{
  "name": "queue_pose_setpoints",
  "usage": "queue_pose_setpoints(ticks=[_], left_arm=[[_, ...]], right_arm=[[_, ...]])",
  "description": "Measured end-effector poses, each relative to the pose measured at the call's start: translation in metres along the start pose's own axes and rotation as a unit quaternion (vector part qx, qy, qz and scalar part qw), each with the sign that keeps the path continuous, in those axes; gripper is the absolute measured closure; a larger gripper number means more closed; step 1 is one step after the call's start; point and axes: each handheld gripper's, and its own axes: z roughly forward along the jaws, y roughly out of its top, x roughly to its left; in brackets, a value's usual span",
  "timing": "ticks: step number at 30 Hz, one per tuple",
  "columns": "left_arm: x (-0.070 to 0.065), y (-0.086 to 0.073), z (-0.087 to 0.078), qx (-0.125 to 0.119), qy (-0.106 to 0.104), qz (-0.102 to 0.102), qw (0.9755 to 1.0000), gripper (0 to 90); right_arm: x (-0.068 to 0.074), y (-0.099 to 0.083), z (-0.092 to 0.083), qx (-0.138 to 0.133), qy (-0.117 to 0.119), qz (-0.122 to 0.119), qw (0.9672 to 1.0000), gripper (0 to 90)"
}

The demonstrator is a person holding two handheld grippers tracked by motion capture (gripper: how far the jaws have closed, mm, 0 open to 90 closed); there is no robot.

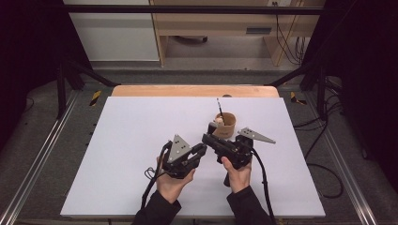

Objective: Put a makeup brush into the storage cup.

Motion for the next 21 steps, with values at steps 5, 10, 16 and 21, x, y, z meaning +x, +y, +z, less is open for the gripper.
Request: queue_pose_setpoints(ticks=[5,10,16,21], left_arm=[[0.004,0.001,-0.005,-0.004,-0.014,0.01,0.9999,71.7],[0.013,0.004,-0.013,-0.009,-0.037,0.014,0.9992,62.2],[0.026,0.006,-0.023,-0.008,-0.05,0.02,0.9985,51.5],[0.036,0.005,-0.031,-0.011,-0.051,0.023,0.9984,40.9]], right_arm=[[-0.001,0.001,-0.002,-0.004,-0.004,-0.01,0.9999,77.5],[-0.003,0.005,-0.007,-0.013,-0.014,-0.02,0.9996,77.5],[-0.004,0.009,-0.015,-0.013,-0.026,-0.026,0.9992,77.5],[-0.007,0.013,-0.021,-0.018,-0.035,-0.042,0.9983,77.5]])
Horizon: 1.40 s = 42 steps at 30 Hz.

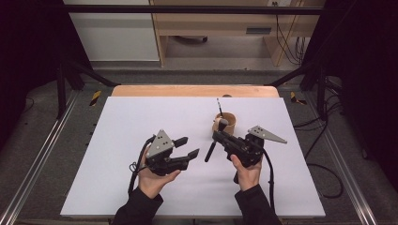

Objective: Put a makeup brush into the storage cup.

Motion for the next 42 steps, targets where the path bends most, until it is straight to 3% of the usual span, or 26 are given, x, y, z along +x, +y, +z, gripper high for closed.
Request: queue_pose_setpoints(ticks=[10,23,30,42], left_arm=[[0.012,-0.005,-0.015,0.011,0.008,0.016,0.9998,26.9],[0.03,-0.023,-0.037,0.011,0.011,0.006,0.9999,17.5],[0.04,-0.035,-0.051,0.007,0.027,-0.011,0.9996,15.0],[0.058,-0.054,-0.069,0.02,0.062,-0.009,0.9978,11.4]], right_arm=[[-0.004,0.006,-0.007,-0.001,-0.02,-0.021,0.9996,77.5],[-0.012,0.015,-0.019,0.001,-0.039,-0.046,0.9981,77.5],[-0.016,0.017,-0.023,0.001,-0.049,-0.056,0.9973,77.5],[-0.02,0.019,-0.025,0.003,-0.059,-0.073,0.9956,77.5]])
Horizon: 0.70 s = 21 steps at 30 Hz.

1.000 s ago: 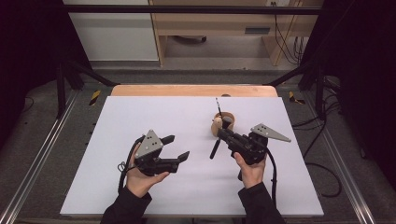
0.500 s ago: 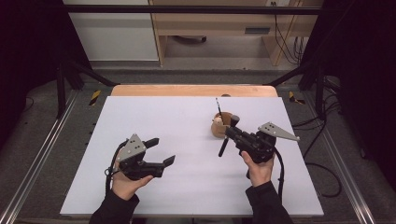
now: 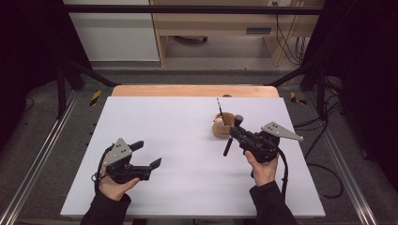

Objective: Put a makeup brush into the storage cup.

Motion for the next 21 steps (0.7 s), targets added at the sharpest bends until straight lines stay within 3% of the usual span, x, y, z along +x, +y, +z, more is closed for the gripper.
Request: queue_pose_setpoints(ticks=[8,13,21], left_arm=[[0.014,-0.014,-0.012,0.008,0.019,-0.005,0.9998,9.3],[0.021,-0.017,-0.018,-0.001,0.031,-0.011,0.9995,9.1],[0.029,-0.021,-0.024,-0.002,0.037,-0.012,0.9992,6.9]], right_arm=[[-0.003,0.001,0.003,0.001,-0.007,-0.007,1.0,77.5],[-0.005,0.001,0.006,-0.001,-0.013,-0.013,0.9998,77.5],[-0.01,0.004,0.011,-0.002,-0.026,-0.021,0.9994,77.5]])
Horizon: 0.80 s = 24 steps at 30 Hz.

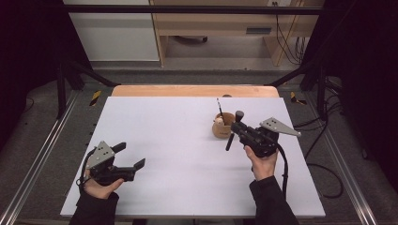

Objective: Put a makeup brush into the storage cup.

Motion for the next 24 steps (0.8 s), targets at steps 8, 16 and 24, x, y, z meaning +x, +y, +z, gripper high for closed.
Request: queue_pose_setpoints(ticks=[8,16,24], left_arm=[[0.009,-0.005,-0.001,0.006,0.009,-0.007,0.9999,6.1],[0.015,-0.009,-0.004,0.006,0.012,-0.007,0.9999,5.6],[0.018,-0.012,-0.006,0.007,0.016,-0.006,0.9998,5.2]], right_arm=[[-0.005,0.005,0.007,0.001,-0.015,-0.007,0.9999,77.4],[-0.008,0.012,0.014,-0.003,-0.024,-0.014,0.9996,77.4],[-0.01,0.02,0.024,-0.005,-0.041,-0.031,0.9986,77.5]])
